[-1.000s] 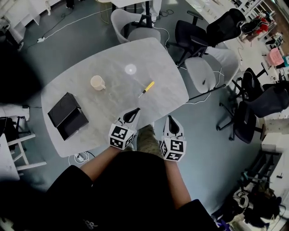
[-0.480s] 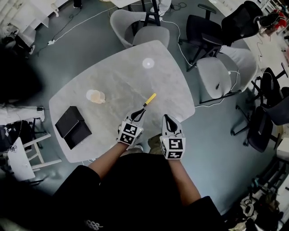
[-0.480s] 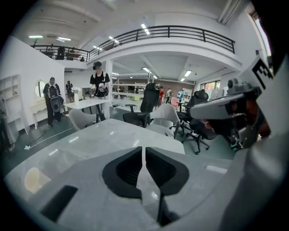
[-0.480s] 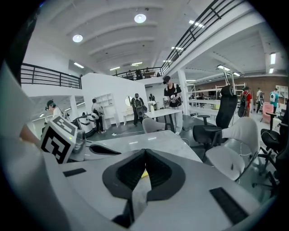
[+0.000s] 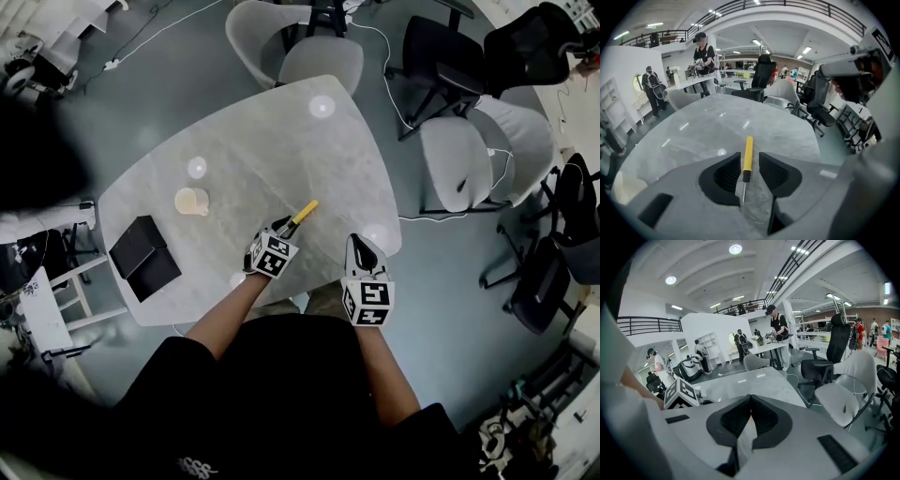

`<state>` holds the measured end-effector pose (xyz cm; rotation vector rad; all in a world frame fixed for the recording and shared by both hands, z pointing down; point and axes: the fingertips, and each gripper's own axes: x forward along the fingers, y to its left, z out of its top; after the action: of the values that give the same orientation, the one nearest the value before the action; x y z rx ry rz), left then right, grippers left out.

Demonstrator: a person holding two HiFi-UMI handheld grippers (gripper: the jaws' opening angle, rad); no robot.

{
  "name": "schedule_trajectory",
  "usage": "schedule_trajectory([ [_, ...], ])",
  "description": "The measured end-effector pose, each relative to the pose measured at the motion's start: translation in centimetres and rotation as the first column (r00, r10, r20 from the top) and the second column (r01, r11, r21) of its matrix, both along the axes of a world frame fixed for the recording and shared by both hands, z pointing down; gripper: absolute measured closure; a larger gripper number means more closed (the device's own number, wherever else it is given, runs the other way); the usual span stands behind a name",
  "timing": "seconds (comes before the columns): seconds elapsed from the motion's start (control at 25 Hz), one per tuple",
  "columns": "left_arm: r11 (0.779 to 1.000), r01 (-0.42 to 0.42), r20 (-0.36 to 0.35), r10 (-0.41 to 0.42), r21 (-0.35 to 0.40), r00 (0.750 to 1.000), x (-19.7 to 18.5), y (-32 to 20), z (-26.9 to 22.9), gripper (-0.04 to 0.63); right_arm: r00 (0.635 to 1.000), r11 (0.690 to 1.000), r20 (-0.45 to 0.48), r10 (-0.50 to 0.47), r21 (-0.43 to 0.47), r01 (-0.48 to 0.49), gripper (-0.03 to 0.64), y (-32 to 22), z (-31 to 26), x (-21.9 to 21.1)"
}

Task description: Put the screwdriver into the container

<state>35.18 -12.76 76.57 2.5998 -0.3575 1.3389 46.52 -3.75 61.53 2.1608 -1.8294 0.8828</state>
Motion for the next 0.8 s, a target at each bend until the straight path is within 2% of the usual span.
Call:
schedule_trajectory([
  [0.48,0.998,-0.007,0.180,0.018,-0.065,0.983,1.4,-0.8,6.7,0.448,0.991,0.990,0.021,-0.131,-0.044,0.132,0.609,-4.3,2.3,2.0],
  [0.64,0.995,0.017,0.159,-0.002,-0.094,0.987,1.2,-0.8,7.1,0.463,0.988,0.986,0.028,-0.154,-0.062,0.156,0.609,-4.7,3.3,1.9],
  [0.8,0.994,0.006,0.142,0.010,-0.108,0.990,1.1,-0.7,7.1,0.469,0.984,0.981,0.040,-0.175,-0.077,0.178,0.609,-4.9,3.8,1.5],
])
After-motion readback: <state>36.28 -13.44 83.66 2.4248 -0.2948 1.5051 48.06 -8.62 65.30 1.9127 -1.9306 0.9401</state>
